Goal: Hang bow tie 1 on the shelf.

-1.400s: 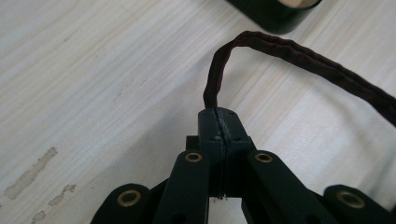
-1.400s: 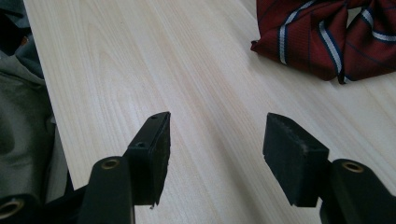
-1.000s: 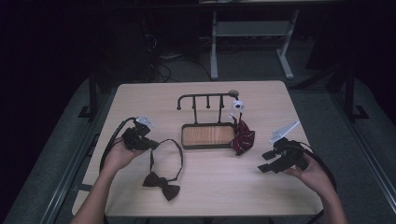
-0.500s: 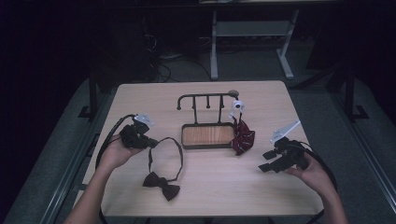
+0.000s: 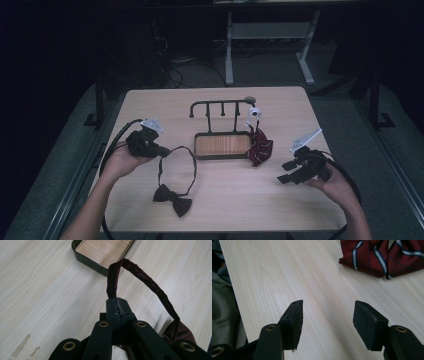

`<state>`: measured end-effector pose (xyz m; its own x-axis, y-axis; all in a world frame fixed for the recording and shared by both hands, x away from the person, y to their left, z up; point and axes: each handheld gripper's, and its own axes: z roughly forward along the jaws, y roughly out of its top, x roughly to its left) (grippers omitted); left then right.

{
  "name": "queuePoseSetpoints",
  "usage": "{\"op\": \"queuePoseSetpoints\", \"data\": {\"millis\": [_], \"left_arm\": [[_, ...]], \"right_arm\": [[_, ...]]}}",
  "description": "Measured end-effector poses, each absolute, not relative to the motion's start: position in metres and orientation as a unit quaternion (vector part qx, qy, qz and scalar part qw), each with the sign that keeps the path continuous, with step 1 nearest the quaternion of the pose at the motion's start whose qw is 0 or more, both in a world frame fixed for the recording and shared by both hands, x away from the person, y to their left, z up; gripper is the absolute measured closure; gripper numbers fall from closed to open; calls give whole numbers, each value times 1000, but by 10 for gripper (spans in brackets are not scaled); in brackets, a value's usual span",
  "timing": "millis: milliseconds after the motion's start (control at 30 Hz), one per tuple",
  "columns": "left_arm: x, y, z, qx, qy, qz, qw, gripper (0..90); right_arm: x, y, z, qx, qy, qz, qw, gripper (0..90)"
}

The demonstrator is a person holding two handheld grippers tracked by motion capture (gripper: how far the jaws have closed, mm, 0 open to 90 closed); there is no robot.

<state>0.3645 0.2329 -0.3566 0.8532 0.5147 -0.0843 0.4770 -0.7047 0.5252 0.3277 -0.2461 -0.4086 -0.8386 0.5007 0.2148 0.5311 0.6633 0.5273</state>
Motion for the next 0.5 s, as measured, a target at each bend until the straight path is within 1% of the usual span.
{"op": "queuePoseSetpoints", "data": {"millis": [300, 500], "left_arm": [[361, 226, -345, 929, 248, 34, 273, 899], [359, 225, -338, 928, 243, 31, 281, 899]], "right_arm": [[326, -247, -407, -282, -911, -299, 19, 407], [327, -248, -408, -283, -912, -297, 23, 407]]}}
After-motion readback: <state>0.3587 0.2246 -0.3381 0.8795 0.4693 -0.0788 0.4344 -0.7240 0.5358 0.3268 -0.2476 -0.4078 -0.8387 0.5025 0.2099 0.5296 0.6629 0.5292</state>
